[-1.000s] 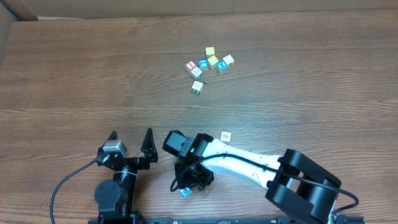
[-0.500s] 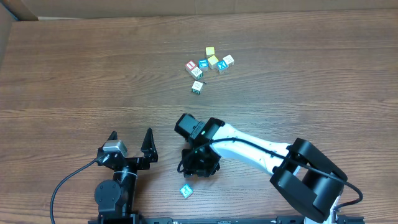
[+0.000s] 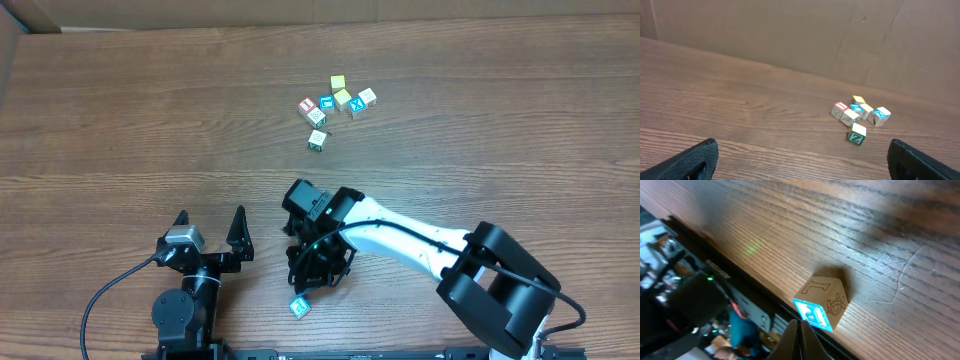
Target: Flip 3 blocks
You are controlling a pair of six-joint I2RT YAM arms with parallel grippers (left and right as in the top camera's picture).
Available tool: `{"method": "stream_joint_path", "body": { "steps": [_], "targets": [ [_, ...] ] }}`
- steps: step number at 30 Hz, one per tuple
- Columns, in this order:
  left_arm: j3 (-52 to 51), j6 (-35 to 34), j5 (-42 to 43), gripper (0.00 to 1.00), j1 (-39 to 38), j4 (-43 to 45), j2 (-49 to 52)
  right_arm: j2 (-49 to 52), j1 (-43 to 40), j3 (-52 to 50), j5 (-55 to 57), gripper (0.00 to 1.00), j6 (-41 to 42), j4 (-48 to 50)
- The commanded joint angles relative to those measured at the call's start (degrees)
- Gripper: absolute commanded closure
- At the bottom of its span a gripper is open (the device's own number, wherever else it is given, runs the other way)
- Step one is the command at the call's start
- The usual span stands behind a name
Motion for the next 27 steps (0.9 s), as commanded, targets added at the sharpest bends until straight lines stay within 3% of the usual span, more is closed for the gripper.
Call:
{"method": "stream_joint_path", "body": {
  "steps": [1, 12, 27],
  "targets": [
    [-0.22, 1.11, -0.17, 0.0, -0.37, -0.15, -0.52, -2.08, 2.89, -0.98, 6.05, 0.96, 0.46, 0.15],
    [-0.22, 1.11, -0.2, 0.0, -0.37, -0.15, -0.55, -1.97, 7.93, -1.01, 15.32, 0.96, 2.84, 3.87],
    [-0.22, 1.11, -0.2, 0.0, -0.37, -0.15, -0.52, -1.97, 3.39, -1.01, 18.03, 0.9, 4.33, 7.04]
  ]
}}
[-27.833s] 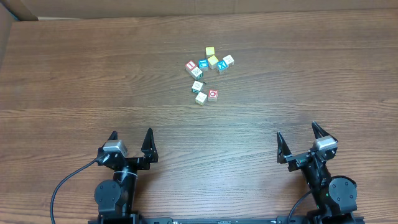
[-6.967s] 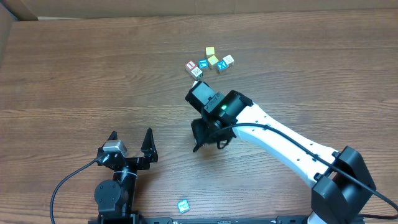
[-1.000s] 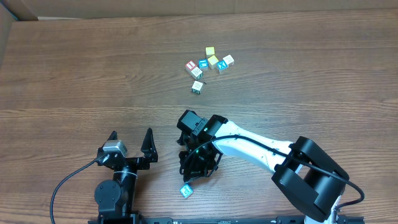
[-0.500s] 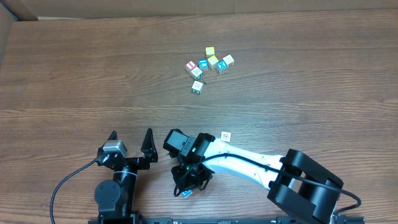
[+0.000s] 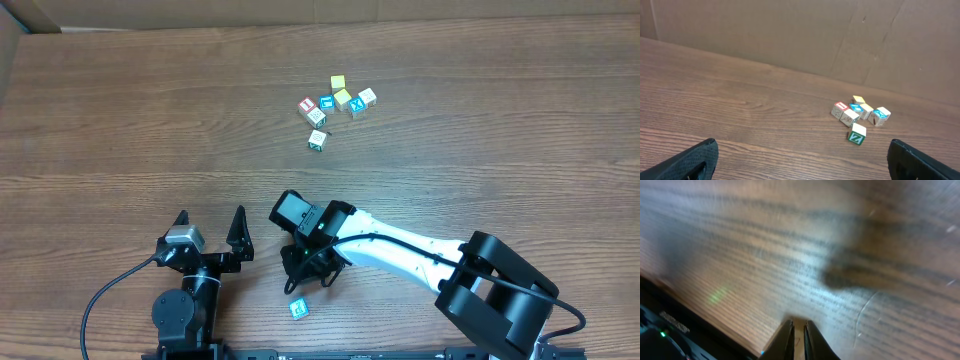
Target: Flip 3 blocks
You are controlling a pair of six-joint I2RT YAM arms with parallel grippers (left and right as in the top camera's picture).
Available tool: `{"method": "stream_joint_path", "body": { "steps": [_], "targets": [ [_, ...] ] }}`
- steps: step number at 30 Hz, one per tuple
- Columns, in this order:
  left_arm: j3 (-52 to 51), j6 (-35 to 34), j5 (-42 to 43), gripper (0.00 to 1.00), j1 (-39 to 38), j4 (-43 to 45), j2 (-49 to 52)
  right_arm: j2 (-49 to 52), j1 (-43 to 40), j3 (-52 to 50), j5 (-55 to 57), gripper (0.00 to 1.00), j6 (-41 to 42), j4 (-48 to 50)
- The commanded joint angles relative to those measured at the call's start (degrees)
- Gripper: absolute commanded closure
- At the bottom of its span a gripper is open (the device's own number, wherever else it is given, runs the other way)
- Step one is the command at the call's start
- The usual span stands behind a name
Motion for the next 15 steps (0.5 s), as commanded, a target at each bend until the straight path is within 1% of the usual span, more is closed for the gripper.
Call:
{"method": "stream_joint_path", "body": {
  "steps": [1, 2, 4, 9, 10, 12, 15],
  "targets": [
    [-0.22, 1.11, -0.17, 0.0, -0.37, -0.15, -0.52, -1.4, 0.24, -0.35, 0.83, 0.93, 0.2, 0.87],
    [-0.22, 1.11, -0.2, 0.0, -0.37, -0.15, -0.52, -1.4, 0.13, -0.33, 0.79, 0.96, 0.2, 1.16],
    [-0.22, 1.11, -0.17, 0.0, -0.37, -0.15, -0.55, -1.57, -0.52, 0.33, -0.9, 0.96, -0.09, 1.18],
    [-0.22, 1.11, -0.17, 0.0, -0.37, -0.15, -0.52, -3.93, -3.74, 3.13, -17.38, 0.96, -7.48, 1.22],
    [-0.22, 1.11, -0.2, 0.0, -0.37, -0.15, -0.52, -5.2, -4.37, 3.39, -18.8, 0.96, -8.11, 1.25],
    [-0.22, 1.11, -0.2, 0.0, -0.37, -0.15, -0.55, -8.96, -5.31, 3.5, -16.44, 0.96, -8.04, 1.42],
    [-0.22, 1.11, -0.2, 0.0, -0.37, -0.15, -0.52, -14.75, -5.51, 3.5, -5.27, 0.96, -8.07, 0.5]
  ]
}}
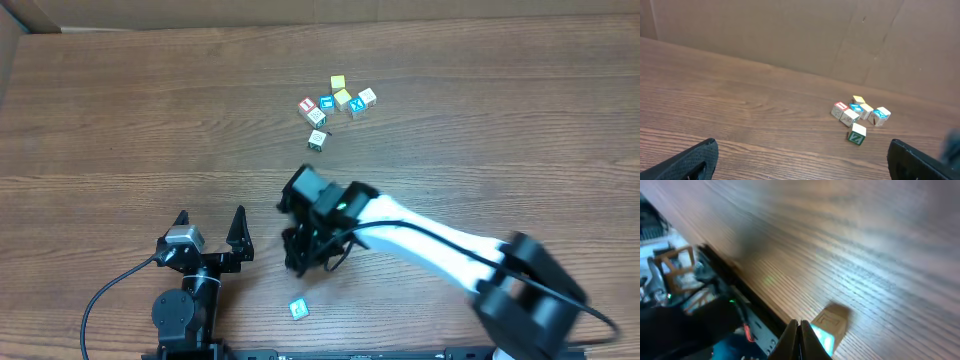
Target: Flip 3 blocks
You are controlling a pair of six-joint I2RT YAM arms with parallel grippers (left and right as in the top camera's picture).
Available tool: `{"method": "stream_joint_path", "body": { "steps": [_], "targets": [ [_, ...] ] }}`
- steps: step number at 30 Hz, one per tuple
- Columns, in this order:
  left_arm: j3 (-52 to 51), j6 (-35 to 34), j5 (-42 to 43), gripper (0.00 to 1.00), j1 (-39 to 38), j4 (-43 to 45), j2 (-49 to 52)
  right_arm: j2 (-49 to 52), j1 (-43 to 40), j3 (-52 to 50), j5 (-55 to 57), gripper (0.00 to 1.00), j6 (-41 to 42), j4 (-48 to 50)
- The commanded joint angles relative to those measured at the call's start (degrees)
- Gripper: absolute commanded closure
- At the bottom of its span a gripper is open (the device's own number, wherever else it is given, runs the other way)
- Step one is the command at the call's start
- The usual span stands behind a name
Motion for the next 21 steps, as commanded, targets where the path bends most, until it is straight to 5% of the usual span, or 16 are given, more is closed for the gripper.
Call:
{"method": "stream_joint_path", "body": {
  "steps": [1, 6, 16, 21],
  "targets": [
    [-0.22, 1.11, -0.2, 0.0, -0.37, -0.15, -0.52, -9.53, -0.17, 2.64, 9.31, 0.96, -1.97, -0.7],
    [-0.22, 1.11, -0.17, 0.0, -0.37, -0.15, -0.52, -13.16, -0.13, 2.62, 15.54, 0.96, -1.9, -4.72],
    [-0.22, 1.11, -0.17, 0.0, -0.37, -0.15, -0.52, -11.82, 2.8, -2.4, 10.84, 0.96, -4.52, -6.6],
    [-0.22, 1.11, -0.17, 0.0, -0.37, -0.15, -0.55, -8.44, 5.62, -7.13, 0.59, 0.96, -4.48, -0.04]
  ]
}}
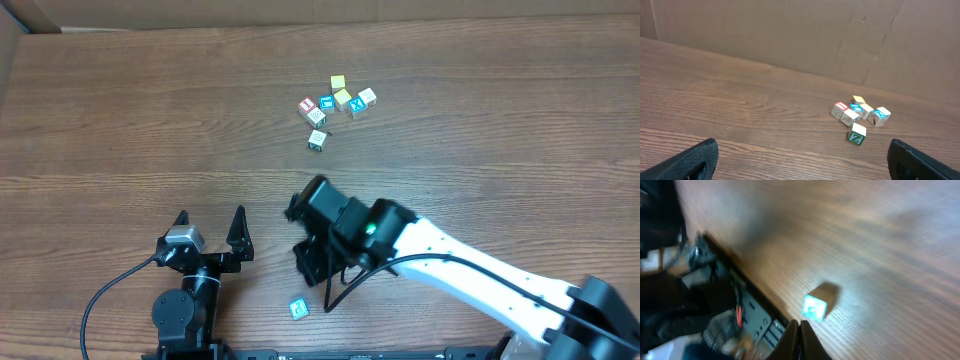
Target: Flip 3 blocks
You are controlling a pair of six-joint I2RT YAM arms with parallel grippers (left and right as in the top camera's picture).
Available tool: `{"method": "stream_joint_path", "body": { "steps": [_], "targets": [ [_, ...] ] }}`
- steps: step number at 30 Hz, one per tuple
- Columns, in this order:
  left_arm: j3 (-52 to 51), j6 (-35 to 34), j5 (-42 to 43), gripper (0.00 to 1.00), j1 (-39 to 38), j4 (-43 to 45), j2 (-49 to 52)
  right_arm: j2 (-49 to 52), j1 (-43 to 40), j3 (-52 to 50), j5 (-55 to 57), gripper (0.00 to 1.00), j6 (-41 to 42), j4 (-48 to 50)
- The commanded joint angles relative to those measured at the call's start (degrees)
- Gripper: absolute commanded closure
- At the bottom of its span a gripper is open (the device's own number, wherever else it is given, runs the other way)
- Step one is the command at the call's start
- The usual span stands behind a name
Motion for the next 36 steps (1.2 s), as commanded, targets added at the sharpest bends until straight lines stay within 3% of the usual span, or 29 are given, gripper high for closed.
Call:
{"method": "stream_joint_path", "body": {
  "steps": [1, 12, 36],
  "targets": [
    [-0.22, 1.11, -0.2, 0.0, -0.37, -0.15, -0.52, 2.84, 1.97, -2.6, -7.45, 0.96, -0.85, 3.06],
    [-0.22, 1.11, -0.17, 0.0, -0.37, -0.15, -0.52, 12.48, 4.39, -2.84, -8.11, 0.96, 3.5, 5.46],
    [-0.22, 1.11, -0.17, 0.0, -0.37, -0.15, -0.52, 14.58, 3.63, -3.5, -3.89, 0.96, 11.3, 5.46]
  ]
}}
